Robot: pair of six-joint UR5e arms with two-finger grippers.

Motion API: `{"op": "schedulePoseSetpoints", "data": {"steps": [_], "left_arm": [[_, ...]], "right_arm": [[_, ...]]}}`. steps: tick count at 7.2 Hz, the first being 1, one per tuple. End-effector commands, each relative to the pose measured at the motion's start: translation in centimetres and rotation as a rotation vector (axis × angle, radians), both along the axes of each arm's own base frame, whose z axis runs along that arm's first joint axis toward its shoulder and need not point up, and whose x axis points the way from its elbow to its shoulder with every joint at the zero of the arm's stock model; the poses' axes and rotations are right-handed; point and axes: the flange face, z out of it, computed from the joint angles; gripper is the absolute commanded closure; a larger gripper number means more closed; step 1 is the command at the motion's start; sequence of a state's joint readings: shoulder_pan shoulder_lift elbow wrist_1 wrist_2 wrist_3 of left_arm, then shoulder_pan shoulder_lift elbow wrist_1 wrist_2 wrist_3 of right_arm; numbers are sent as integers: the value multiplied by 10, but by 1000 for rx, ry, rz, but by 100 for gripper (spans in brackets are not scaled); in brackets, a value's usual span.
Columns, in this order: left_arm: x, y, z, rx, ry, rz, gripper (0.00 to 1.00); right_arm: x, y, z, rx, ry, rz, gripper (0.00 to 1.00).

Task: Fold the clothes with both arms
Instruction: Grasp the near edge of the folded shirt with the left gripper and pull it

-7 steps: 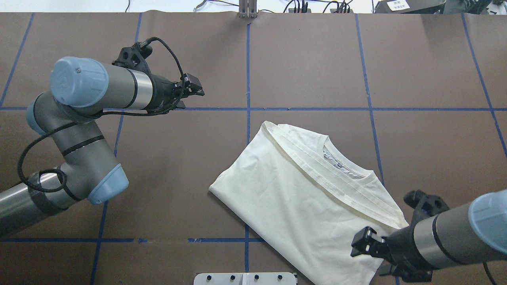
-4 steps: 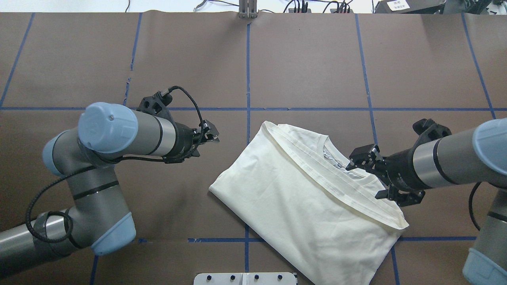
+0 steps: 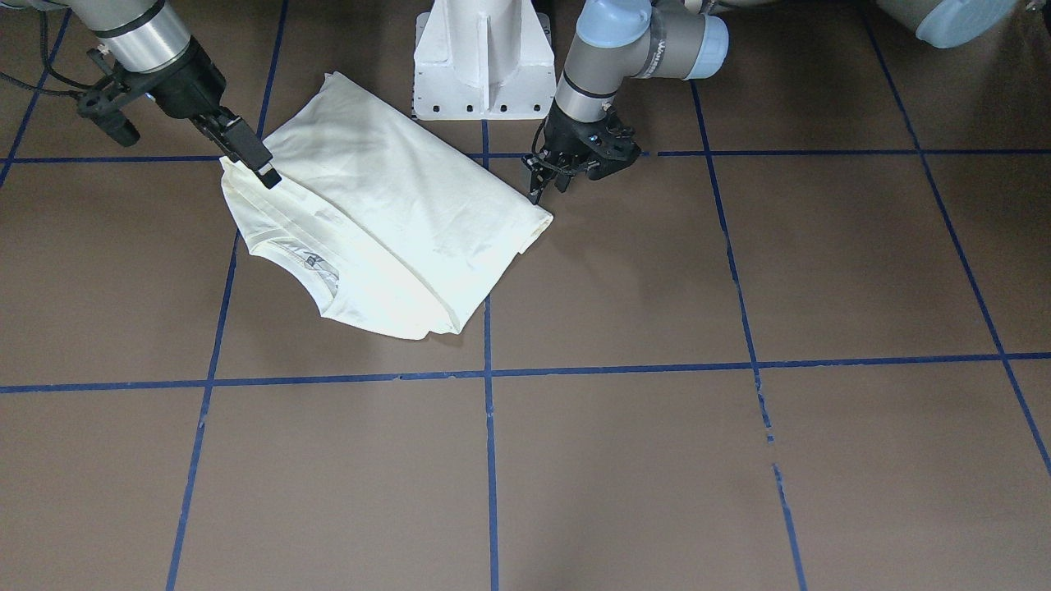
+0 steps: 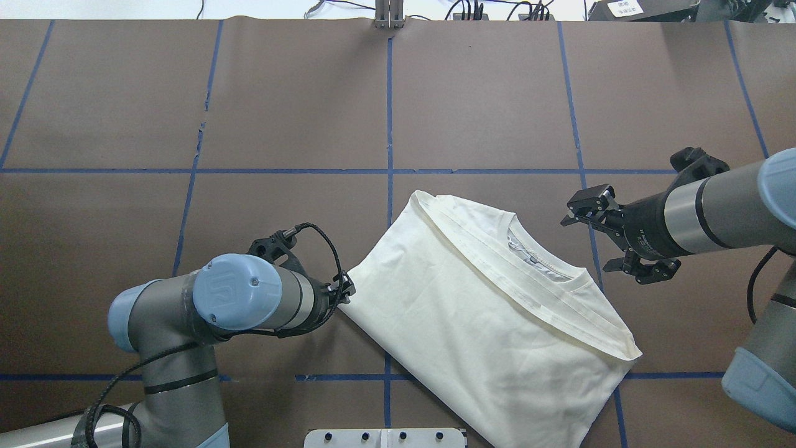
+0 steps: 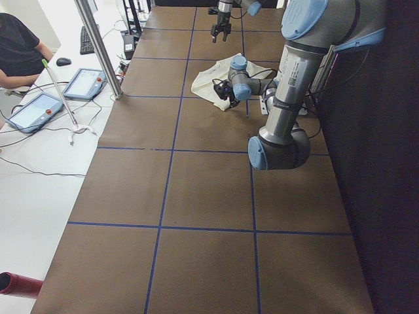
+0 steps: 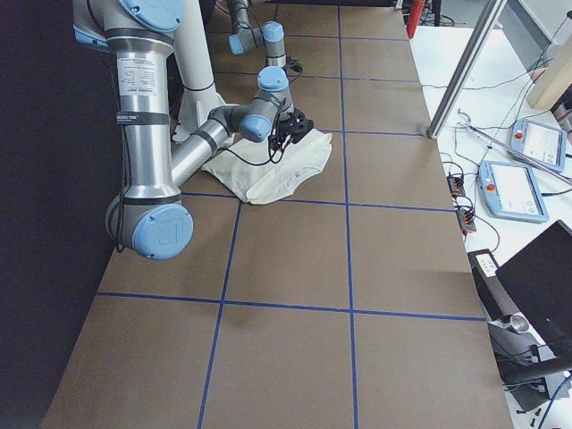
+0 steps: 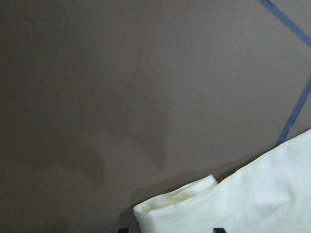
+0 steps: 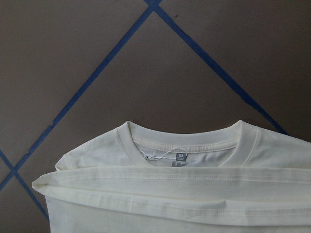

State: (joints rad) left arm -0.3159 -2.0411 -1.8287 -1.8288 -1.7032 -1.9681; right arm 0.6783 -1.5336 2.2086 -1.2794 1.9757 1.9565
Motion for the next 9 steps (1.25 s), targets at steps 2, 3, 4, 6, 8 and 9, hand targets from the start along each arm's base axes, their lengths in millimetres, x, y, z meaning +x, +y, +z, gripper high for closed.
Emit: {"op": "schedulePoseSetpoints", "data": {"steps": [2, 3, 4, 6, 8, 9], "left_arm": [[12, -1, 1, 32, -17, -25, 43], [15, -4, -2, 44, -18, -40, 43], [21, -6, 2, 42, -25, -40, 44], [25, -7, 8, 39, -35, -39, 47], [26, -9, 10, 40, -40, -41, 100], [20, -14, 7, 42, -44, -51, 100]], "right_arm": [[1, 0, 2, -3, 5, 2, 0], [0, -1, 3, -4, 7, 2, 0], [-1, -2, 6, -7, 11, 2, 0], [-3, -3, 6, -10, 12, 1, 0], [-5, -2, 7, -10, 14, 0, 0], [-6, -3, 6, -9, 13, 0, 0]]}}
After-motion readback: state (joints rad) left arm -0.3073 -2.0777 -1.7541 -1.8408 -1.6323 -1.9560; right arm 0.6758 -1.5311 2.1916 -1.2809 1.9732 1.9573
